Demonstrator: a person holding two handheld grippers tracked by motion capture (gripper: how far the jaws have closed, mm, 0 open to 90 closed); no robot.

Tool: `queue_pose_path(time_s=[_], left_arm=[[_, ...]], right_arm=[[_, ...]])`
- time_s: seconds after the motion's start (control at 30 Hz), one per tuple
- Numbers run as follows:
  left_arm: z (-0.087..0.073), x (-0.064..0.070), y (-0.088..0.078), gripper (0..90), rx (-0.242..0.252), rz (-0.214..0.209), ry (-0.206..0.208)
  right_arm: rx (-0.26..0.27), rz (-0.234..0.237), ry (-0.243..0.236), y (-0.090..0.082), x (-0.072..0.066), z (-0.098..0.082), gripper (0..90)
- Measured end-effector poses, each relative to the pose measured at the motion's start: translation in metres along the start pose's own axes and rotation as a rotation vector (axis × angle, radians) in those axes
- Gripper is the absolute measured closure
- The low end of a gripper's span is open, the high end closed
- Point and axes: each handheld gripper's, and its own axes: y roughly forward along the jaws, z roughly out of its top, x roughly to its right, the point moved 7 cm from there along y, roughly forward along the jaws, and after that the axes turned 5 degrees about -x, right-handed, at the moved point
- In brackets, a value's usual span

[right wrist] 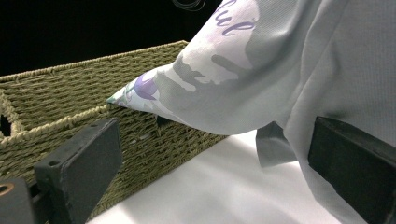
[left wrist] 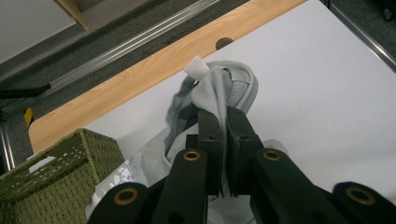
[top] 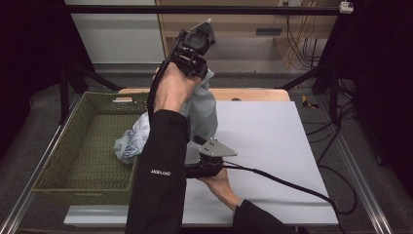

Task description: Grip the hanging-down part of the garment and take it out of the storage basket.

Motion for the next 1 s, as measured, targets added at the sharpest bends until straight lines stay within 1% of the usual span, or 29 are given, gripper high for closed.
queue_pose_path(time_s=[0.07, 0.1, 0.13, 0.17, 0.23, 0.27, 0.33, 0.4, 0.43, 0.47, 0.53, 0.57, 0.6, 0.63, 0.67, 0.73, 0.77, 0.87, 0.9, 0.93, 0.97, 1.0], left_arm=[[-0.002, -0.002, -0.002, 85.4, -0.018, 0.004, 0.017], [-0.001, -0.002, -0.002, 85.4, 0.003, 0.003, -0.001], [-0.003, -0.003, -0.003, 85.4, -0.014, 0.005, 0.015], [-0.003, -0.004, -0.003, 85.4, -0.013, 0.004, 0.014], [-0.003, -0.004, -0.004, 85.4, -0.013, 0.003, 0.014], [-0.004, -0.004, -0.004, 85.4, -0.015, 0.007, 0.016], [-0.004, -0.005, -0.004, 85.4, -0.016, 0.006, 0.015], [-0.004, -0.005, -0.003, 85.4, -0.016, 0.006, 0.014], [-0.003, -0.003, -0.002, 85.4, -0.007, 0.004, 0.007], [-0.002, -0.002, -0.002, 85.4, 0.000, 0.005, 0.000], [-0.002, -0.003, -0.002, 85.4, -0.001, 0.008, 0.004], [-0.003, -0.004, -0.002, 85.4, -0.020, 0.009, 0.019], [-0.003, -0.004, -0.002, 85.4, -0.020, 0.009, 0.018], [-0.003, -0.004, -0.001, 85.4, -0.022, 0.008, 0.018], [-0.003, -0.004, -0.001, 85.4, -0.022, 0.011, 0.019], [-0.003, -0.004, -0.002, 85.4, -0.020, 0.010, 0.019], [-0.003, -0.003, -0.002, 85.4, -0.020, 0.008, 0.018], [-0.003, -0.003, -0.002, 85.4, -0.020, 0.008, 0.018], [-0.002, -0.002, -0.002, 85.4, -0.020, 0.009, 0.019], [-0.002, -0.002, -0.002, 85.4, -0.011, 0.007, 0.008], [-0.002, -0.002, -0.002, 85.4, -0.011, 0.007, 0.008], [-0.002, -0.002, -0.002, 85.4, -0.011, 0.010, 0.009]], right_arm=[[0.005, 0.008, -0.004, 0.001, 0.000, 0.000, 3.9], [0.008, 0.004, 0.002, 0.005, 0.000, 0.002, 4.1], [0.003, 0.007, -0.011, 0.006, -0.001, 0.002, 4.1], [0.000, 0.003, -0.006, 0.008, -0.002, 0.002, 4.1], [0.003, 0.008, -0.013, 0.010, -0.004, 0.002, 4.2], [-0.002, 0.018, -0.011, 0.010, -0.006, 0.002, 4.2], [0.004, 0.017, -0.014, 0.009, -0.008, 0.002, 4.2], [0.017, 0.030, -0.011, 0.008, -0.014, 0.002, 4.4], [0.015, 0.034, -0.003, 0.008, -0.016, 0.001, 4.5], [0.019, 0.032, -0.010, 0.006, -0.016, 0.002, 4.5], [0.044, 0.037, -0.029, 0.003, -0.019, 0.004, 4.5], [0.045, 0.043, -0.021, 0.001, -0.021, 0.006, 4.4], [0.052, 0.042, -0.023, -0.002, -0.022, 0.008, 4.4], [0.039, 0.051, -0.009, -0.004, -0.023, 0.009, 4.3], [0.046, 0.046, -0.028, -0.007, -0.023, 0.011, 4.3], [0.044, 0.057, -0.033, -0.011, -0.025, 0.013, 4.3], [0.037, 0.055, -0.022, -0.012, -0.026, 0.014, 4.4], [0.046, 0.053, -0.013, -0.012, -0.027, 0.015, 5.0], [0.035, 0.064, 0.005, -0.009, -0.027, 0.012, 5.1], [0.033, 0.058, 0.005, -0.007, -0.027, 0.011, 5.5], [0.031, 0.062, -0.012, -0.005, -0.026, 0.008, 5.7], [0.021, 0.060, 0.009, -0.002, -0.026, 0.006, 5.7]])
